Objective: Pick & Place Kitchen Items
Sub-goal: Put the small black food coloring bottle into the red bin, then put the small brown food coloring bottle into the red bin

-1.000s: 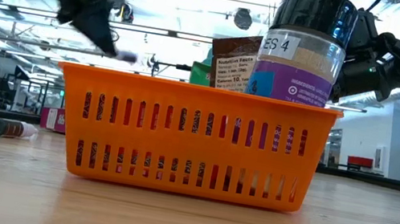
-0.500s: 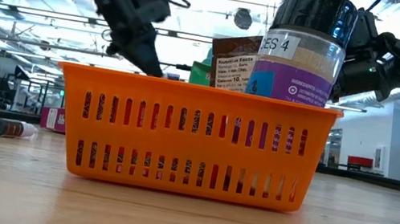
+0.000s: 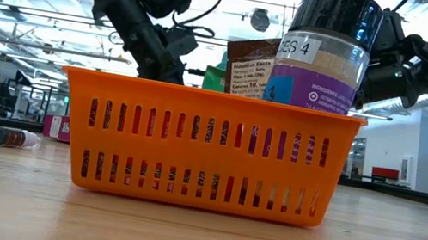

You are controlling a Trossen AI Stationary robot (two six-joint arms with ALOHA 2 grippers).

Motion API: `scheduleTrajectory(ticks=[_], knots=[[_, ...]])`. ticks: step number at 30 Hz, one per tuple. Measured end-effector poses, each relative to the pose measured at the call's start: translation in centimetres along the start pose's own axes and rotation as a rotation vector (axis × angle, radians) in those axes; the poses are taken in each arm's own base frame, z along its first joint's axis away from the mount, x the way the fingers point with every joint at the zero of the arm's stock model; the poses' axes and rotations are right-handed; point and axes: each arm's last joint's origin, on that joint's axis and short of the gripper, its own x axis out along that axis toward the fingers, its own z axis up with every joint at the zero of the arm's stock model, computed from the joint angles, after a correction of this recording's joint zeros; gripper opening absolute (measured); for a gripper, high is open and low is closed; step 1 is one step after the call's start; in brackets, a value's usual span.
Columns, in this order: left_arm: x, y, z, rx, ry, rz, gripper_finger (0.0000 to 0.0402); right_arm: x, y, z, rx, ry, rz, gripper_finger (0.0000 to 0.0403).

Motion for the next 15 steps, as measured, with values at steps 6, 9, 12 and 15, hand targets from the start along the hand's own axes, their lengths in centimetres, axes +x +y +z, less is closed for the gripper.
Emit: scheduleTrajectory(ticks=[6, 9, 12, 15], knots=[[1.3, 0.0, 0.0, -0.003, -0.029, -0.008, 0.0017, 0.0, 0.0, 0.0, 0.0, 0.0, -0.001, 0.0105], [1.5, 0.0, -0.1, -0.002, -0.026, -0.008, 0.0044, 0.0, 0.0, 0.0, 0.0, 0.001, -0.001, 0.0105], [1.5, 0.0, -0.1, -0.004, -0.031, -0.008, 0.0081, 0.0, 0.0, -0.1, -0.001, 0.007, -0.002, 0.0105], [1.5, 0.0, 0.0, 0.001, -0.039, -0.009, 0.0107, 0.0, 0.0, -0.1, -0.001, 0.007, -0.003, 0.0105]])
